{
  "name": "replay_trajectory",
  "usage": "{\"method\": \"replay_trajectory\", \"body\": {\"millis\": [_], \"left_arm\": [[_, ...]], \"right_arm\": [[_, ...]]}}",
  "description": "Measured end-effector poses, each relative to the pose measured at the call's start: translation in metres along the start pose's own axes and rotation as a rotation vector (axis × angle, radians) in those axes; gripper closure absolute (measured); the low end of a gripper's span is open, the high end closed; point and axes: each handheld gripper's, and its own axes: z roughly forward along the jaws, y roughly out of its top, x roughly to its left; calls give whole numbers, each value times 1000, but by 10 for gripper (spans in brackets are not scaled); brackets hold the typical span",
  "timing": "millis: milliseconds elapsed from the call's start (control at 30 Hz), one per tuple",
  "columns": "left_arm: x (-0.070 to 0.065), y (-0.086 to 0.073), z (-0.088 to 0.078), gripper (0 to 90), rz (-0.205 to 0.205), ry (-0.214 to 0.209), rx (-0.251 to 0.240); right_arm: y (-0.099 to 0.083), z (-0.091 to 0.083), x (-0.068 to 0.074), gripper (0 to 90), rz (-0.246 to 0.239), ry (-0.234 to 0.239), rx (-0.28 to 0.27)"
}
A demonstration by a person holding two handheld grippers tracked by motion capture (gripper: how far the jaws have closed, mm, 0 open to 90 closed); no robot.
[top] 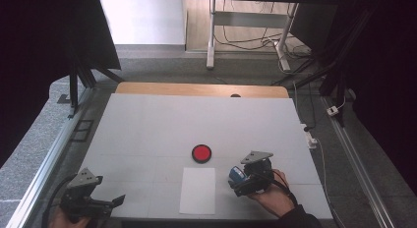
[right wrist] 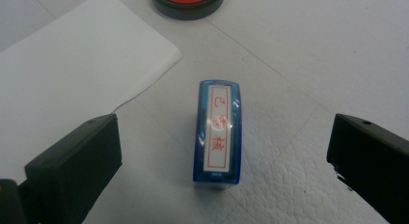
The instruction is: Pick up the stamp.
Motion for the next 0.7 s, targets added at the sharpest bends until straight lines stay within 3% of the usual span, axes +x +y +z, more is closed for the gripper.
{"method": "replay_trajectory", "body": {"millis": [200, 700], "left_arm": [[0, 0, 0, 0, 0, 0, 1], [0, 0, 1, 0, 1, 0, 5]], "right_arm": [[2, 6, -1, 19, -11, -14, 19], [6, 4, -1, 438, -45, 25, 29]]}}
